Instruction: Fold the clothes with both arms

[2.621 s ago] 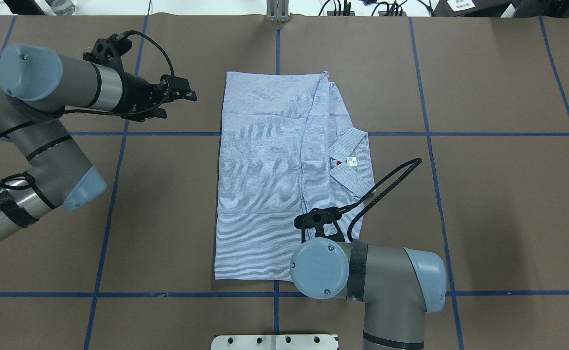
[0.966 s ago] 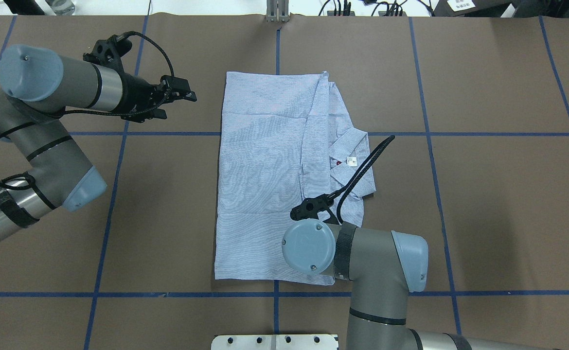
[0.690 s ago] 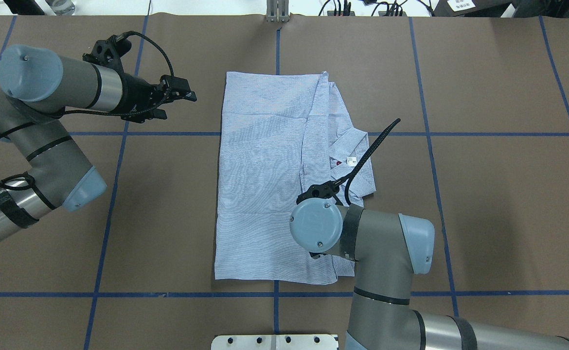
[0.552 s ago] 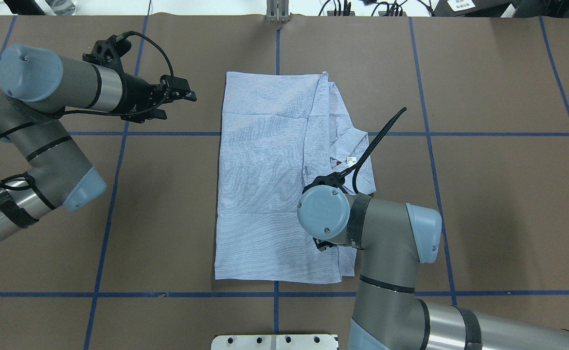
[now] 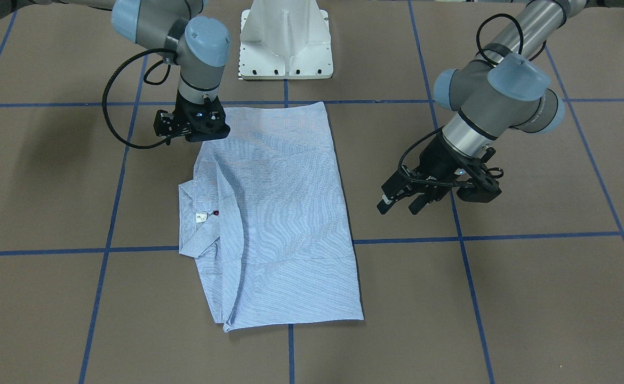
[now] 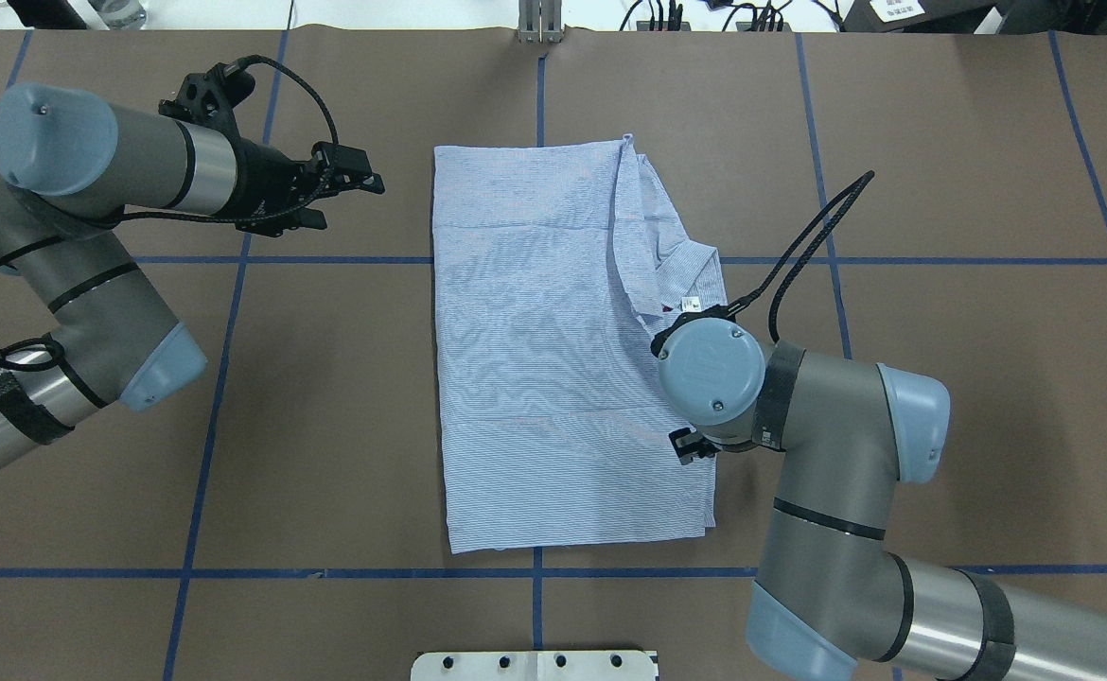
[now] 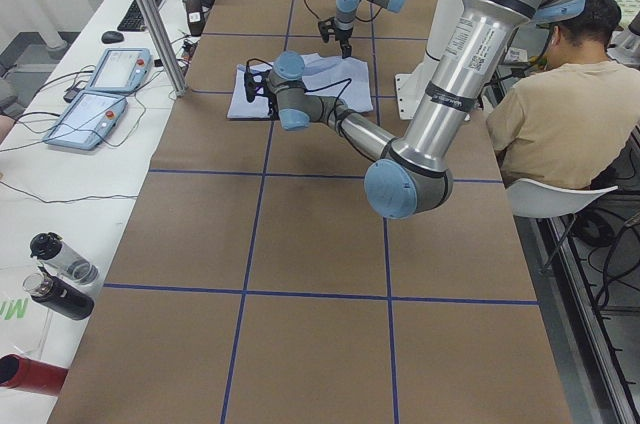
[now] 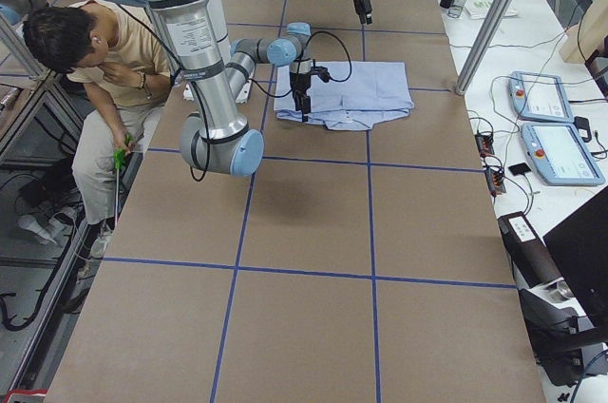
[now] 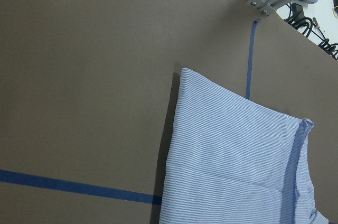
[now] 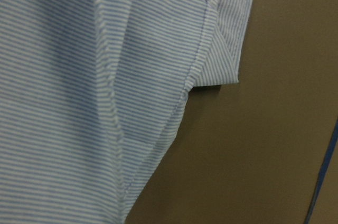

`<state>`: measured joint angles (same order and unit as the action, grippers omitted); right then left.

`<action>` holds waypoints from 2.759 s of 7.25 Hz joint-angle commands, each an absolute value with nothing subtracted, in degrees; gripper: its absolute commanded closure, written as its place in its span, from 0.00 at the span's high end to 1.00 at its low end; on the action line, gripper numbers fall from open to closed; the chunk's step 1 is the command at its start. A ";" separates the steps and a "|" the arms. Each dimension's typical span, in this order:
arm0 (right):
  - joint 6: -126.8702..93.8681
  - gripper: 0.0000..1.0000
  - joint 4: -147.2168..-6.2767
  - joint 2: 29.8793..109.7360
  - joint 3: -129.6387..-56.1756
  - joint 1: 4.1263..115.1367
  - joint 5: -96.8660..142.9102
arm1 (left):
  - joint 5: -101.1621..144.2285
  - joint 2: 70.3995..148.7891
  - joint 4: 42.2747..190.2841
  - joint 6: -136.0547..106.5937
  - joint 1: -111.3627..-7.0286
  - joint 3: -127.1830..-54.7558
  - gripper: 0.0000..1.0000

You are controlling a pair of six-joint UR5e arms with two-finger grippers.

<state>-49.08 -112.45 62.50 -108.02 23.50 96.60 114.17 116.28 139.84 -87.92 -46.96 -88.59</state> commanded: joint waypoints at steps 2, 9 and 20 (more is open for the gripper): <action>-50.10 1.00 -112.59 62.49 -108.63 25.05 97.65 | 114.08 116.28 139.83 -88.59 -46.93 -88.94 0.99; -50.10 1.00 -102.41 52.56 -93.09 27.32 97.38 | 114.26 115.14 139.83 -88.59 -46.93 -89.82 0.99; -70.93 1.00 -101.25 60.47 -104.66 35.52 104.85 | 114.35 112.95 139.83 -88.68 -47.37 -94.91 0.99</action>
<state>-59.51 -101.43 60.25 -102.32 36.59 104.13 114.38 113.67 139.83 -88.65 -47.34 -93.54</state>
